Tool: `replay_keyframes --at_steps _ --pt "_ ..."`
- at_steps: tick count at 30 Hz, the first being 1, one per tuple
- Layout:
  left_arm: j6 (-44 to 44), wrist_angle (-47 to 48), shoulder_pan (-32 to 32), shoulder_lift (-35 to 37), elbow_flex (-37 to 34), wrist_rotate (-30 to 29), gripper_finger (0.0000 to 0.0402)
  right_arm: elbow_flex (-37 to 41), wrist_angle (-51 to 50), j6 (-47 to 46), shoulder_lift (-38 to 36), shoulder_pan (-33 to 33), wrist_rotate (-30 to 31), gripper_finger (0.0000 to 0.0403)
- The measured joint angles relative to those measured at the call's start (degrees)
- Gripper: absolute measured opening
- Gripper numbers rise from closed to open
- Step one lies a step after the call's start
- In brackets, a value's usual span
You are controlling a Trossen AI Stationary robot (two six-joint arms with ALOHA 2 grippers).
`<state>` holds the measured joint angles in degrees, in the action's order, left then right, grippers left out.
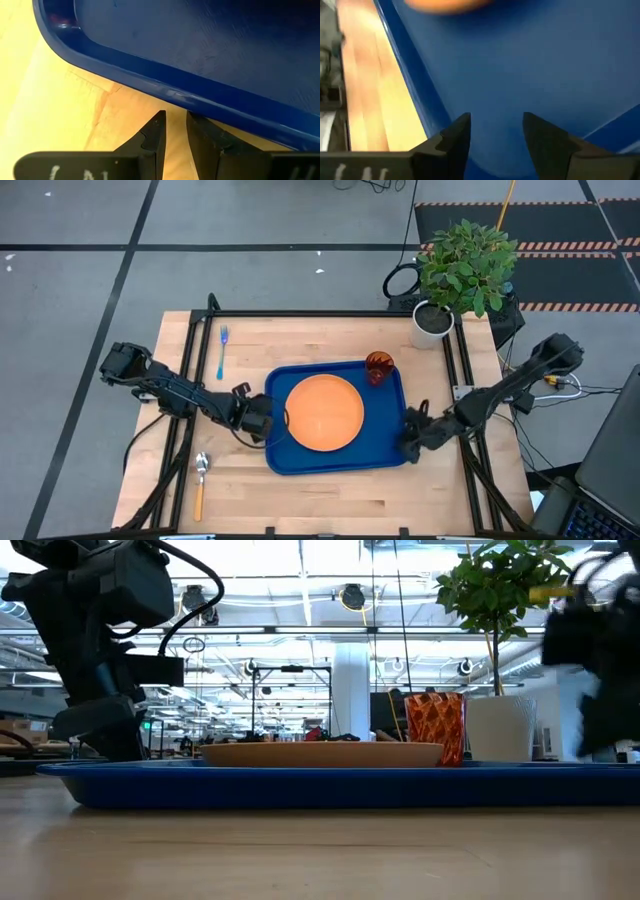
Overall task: Pick and place plate/cup/fork/spoon on tray
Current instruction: Adjust the blue tray
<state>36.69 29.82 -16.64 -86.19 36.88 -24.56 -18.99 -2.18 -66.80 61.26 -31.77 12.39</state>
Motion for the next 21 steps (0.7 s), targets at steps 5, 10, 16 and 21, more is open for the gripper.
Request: replay_keyframes --at_steps 5,10,16,21 --pt "0.00 0.04 0.02 0.00 -0.02 -0.02 0.0081 1.49 10.49 -3.21 8.91 -2.02 -2.93 0.0169" --pt "0.07 0.04 0.02 0.00 -0.02 -0.02 0.0081 1.61 18.87 -1.39 13.81 -3.46 -3.51 0.0169" --pt "0.50 0.07 0.04 0.00 -0.04 0.00 0.0081 1.62 22.44 -1.49 14.52 -3.67 -3.50 0.0169" --pt "0.52 0.15 0.04 -0.02 -0.04 0.00 0.0081 1.71 24.09 -1.44 14.63 -4.37 -3.57 0.0169"
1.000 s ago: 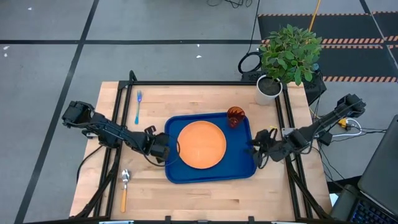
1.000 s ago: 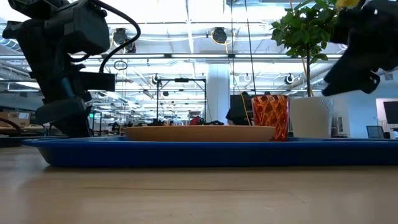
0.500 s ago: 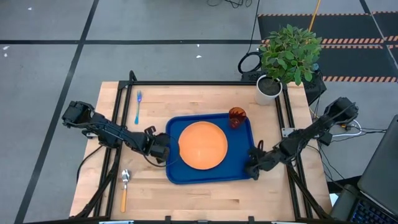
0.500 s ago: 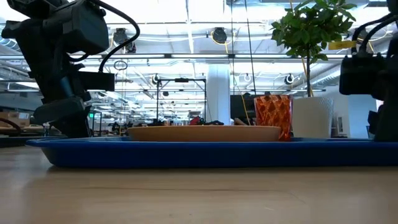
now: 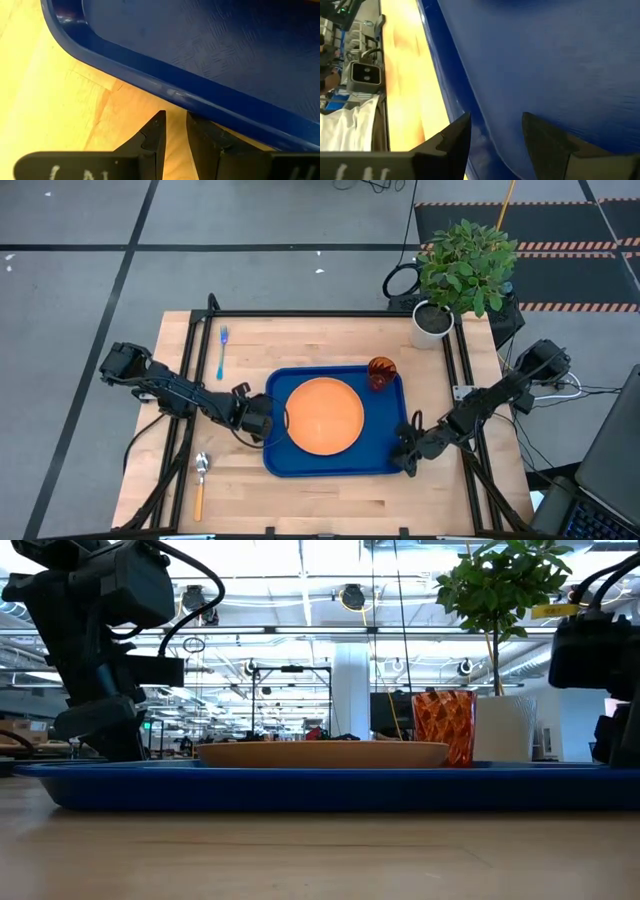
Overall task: Pick and place plate/cup/fork/spoon on tray
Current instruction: Adjust the blue tray
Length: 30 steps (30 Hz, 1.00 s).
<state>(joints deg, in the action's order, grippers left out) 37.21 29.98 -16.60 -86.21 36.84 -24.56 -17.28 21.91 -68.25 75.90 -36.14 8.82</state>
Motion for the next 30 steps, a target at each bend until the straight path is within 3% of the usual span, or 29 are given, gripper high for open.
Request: replay_keyframes --at_steps 10,30 --pt "0.15 -0.04 0.00 -0.02 0.00 0.00 0.0081 0.04 1.54 -2.95 0.00 -3.41 0.13 0.0169" --pt "-0.44 -0.05 0.01 -0.02 0.00 -1.01 0.0081 0.09 9.99 2.79 0.00 -4.11 6.12 0.0169"
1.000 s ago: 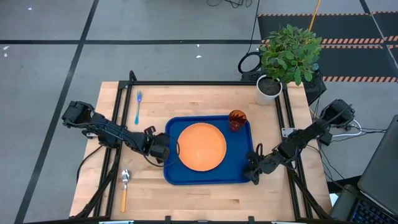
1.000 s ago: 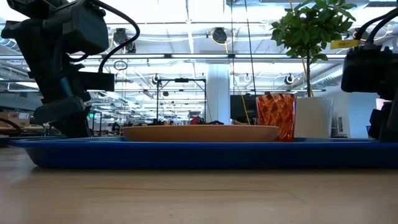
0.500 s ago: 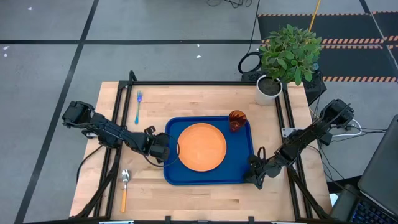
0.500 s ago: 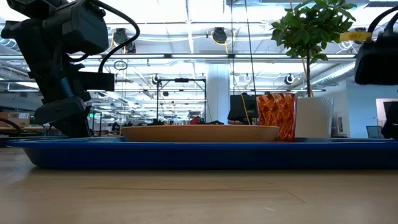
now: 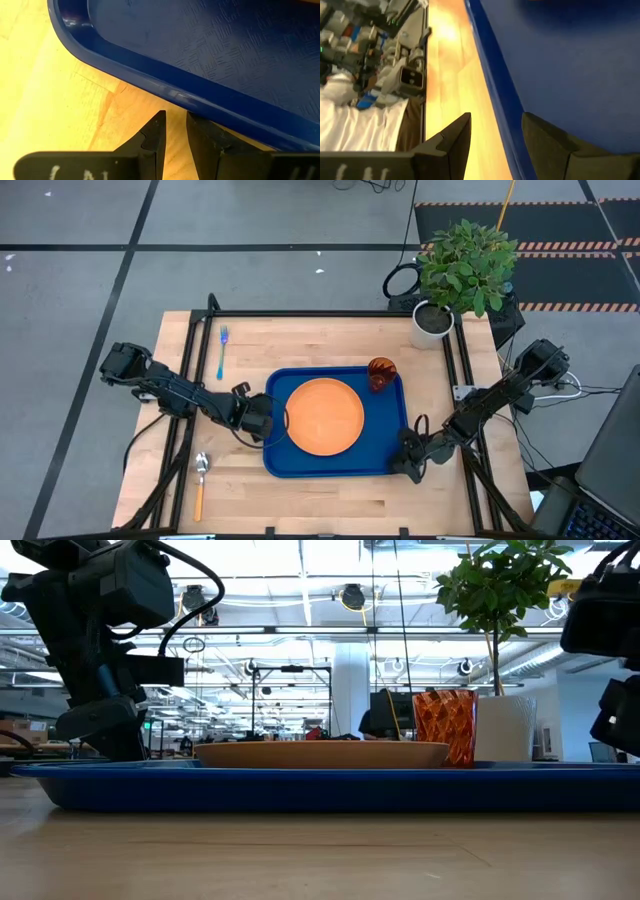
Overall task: Pick and place plate/cup/fork/spoon on tray
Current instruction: Adjust the blue tray
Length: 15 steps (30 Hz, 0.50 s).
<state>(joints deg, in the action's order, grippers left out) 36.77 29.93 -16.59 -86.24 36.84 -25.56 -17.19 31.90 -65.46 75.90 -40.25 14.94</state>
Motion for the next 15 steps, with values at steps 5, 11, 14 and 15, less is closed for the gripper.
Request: replay_keyframes --at_steps 5,11,14,15 --pt "-0.07 -0.04 0.00 0.00 0.00 0.00 0.0081 0.00 -0.15 -2.94 0.00 0.00 0.48 0.0169" --pt "-0.04 -0.08 0.02 0.00 0.00 -0.02 0.0081 -0.02 4.99 -0.82 0.00 0.00 0.27 0.0169" --pt "0.02 -0.08 0.02 0.00 0.00 -0.02 0.0081 -0.06 8.24 1.35 0.00 -0.10 0.00 0.0169" --pt "0.07 -0.10 0.02 0.00 0.00 -0.01 0.0081 -0.07 8.76 1.82 0.00 -0.25 -0.01 0.0169"
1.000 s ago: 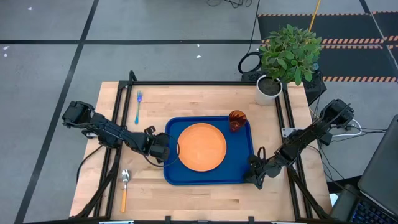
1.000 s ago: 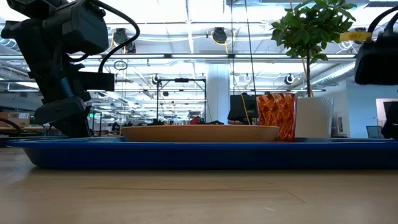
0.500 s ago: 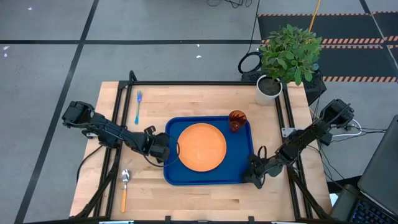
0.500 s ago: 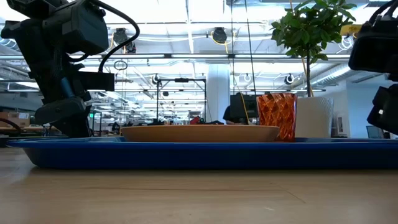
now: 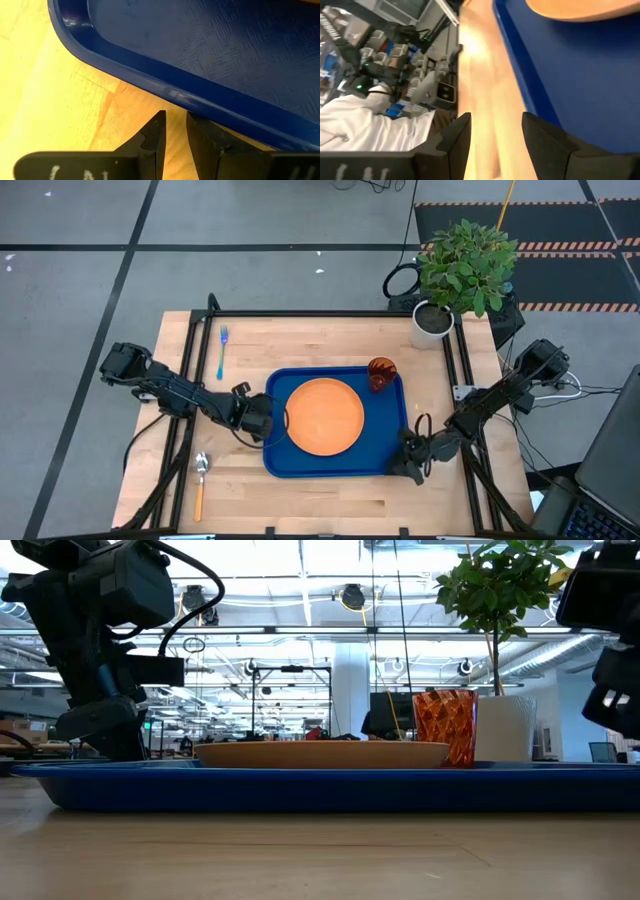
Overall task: Pick and place plate/cup/fork/spoon on tray
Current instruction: Adjust the blue tray
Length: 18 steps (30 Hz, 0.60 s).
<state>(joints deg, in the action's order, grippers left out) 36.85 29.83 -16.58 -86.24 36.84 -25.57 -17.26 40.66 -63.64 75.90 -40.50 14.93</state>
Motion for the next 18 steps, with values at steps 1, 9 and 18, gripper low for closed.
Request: replay_keyframes --at_steps 1,9,18 --pt "0.07 -0.01 0.00 0.00 0.00 0.01 0.0081 0.00 0.22 0.48 0.00 -0.13 -0.01 0.0169" --pt "-0.57 -0.03 0.00 0.00 0.00 -0.02 0.0081 0.00 1.09 9.65 -0.53 0.24 0.56 0.0169" --pt "-2.51 -2.13 0.00 0.00 0.00 -0.06 0.0081 0.00 14.80 42.05 -3.03 2.91 9.10 0.0169"
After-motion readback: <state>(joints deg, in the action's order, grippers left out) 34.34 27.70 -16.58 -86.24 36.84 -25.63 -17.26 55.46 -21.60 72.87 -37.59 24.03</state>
